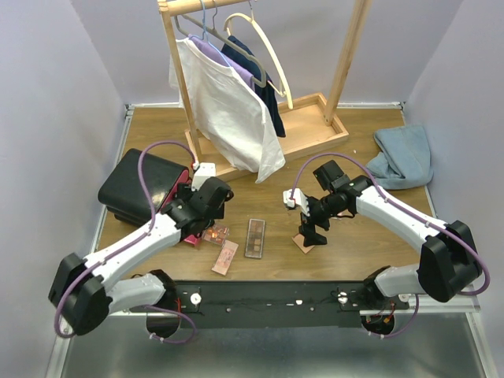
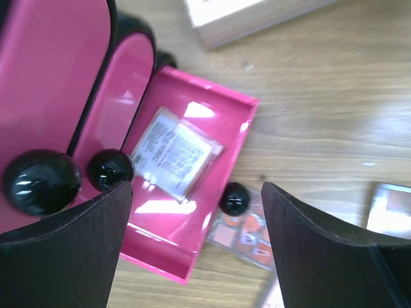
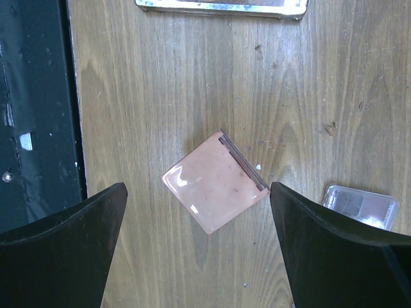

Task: Organize the makeup
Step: Place the makeup in the drawer, then pick up the makeup from the center of the board.

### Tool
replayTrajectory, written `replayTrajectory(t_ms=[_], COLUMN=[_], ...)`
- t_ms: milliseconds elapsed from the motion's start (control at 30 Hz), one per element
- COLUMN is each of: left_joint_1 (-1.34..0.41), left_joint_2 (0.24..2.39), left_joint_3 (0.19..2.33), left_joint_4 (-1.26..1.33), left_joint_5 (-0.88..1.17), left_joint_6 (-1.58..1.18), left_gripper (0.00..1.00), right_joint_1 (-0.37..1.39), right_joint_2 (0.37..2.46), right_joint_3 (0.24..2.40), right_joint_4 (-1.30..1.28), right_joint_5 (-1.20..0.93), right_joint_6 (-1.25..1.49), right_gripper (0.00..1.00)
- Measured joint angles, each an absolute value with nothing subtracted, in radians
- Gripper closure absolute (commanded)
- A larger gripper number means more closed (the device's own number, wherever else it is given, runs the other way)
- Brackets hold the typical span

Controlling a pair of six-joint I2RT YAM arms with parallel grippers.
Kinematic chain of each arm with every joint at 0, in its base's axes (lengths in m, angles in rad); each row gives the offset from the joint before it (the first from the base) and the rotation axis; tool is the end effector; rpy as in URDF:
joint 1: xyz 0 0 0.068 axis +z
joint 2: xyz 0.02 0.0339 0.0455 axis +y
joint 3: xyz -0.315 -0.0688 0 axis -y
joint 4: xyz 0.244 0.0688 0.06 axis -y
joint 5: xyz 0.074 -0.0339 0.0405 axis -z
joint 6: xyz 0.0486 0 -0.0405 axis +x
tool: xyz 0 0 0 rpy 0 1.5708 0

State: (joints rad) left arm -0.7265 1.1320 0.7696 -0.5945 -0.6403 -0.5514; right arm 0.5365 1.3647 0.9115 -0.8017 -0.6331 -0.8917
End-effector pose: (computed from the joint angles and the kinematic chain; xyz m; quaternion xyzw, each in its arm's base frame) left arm 0.1693 -0.1116 0.2759 -0.0156 0.9097 0.0698 0.4091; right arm 0.1884 0.1455 0.2614 -0.6517 0.6771 0.2762 0.2014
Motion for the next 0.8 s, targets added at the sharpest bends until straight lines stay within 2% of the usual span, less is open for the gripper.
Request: replayTrajectory(t_ms=[67,167,533,800], left_joint_1=[-0.726,-0.726,-0.726,-0.726], left_joint_2=[1.065,0.976,0.702,0.594], left_joint_3=[0.759,0.733,0.589,0.600], left_joint_4=[-0.574,-0.540,-0.405,-0.413], left_joint_5=[-0.605,-0.545,-0.232,-0.144], left_joint_6=[-0.540,-0.527,-0.539,-0.566], left_gripper=[0.08,0.02,0.01,0.01], right_joint_1=[0.537,0.537,0.456,0.332], right_joint_2=[1.365,1.365,1.365,1.367], right_joint_3=[0.912,0.912,0.908,0.897], right_joint_4=[-0.802,-0.800,-0.620,-0.570], right_joint_5=[-0.633,-0.625,-0.384,-0.303], right_joint_6=[-0.892,-0.889,-0.736,-0.737], right_gripper=[0.00,0.00,0.00,0.00])
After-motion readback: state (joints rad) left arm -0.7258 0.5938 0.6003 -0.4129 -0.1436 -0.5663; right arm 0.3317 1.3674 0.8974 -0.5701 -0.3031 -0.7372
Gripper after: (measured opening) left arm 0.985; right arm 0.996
